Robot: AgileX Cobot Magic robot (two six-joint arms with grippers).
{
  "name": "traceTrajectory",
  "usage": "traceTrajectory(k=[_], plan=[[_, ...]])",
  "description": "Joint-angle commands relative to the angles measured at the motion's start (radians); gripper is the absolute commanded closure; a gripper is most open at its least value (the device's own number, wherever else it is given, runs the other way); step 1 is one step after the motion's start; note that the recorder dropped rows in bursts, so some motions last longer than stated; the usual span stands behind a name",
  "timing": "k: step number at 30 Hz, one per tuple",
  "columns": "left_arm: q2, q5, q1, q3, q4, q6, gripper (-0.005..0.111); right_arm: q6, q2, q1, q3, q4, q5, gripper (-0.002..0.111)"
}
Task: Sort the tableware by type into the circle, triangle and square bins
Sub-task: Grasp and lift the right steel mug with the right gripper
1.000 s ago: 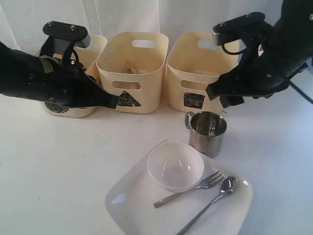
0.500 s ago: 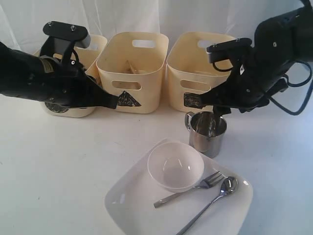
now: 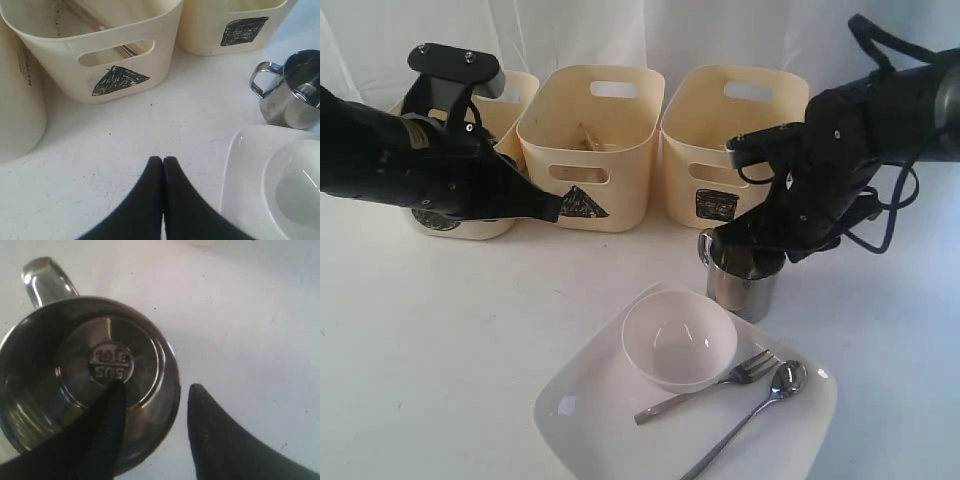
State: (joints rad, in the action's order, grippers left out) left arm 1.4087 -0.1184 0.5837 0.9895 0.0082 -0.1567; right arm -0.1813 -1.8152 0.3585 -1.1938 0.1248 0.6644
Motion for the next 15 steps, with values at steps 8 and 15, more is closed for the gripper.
traceTrajectory(k=[8, 15], plan=[[-0.013, -0.002, 0.008, -0.004, -0.008, 0.000, 0.107, -0.007, -0.053, -0.010, -0.005, -0.017, -0.017, 0.083], [-0.013, -0.004, 0.008, -0.004, -0.008, 0.003, 0.107, -0.007, -0.051, -0.010, -0.005, -0.017, -0.019, 0.108]])
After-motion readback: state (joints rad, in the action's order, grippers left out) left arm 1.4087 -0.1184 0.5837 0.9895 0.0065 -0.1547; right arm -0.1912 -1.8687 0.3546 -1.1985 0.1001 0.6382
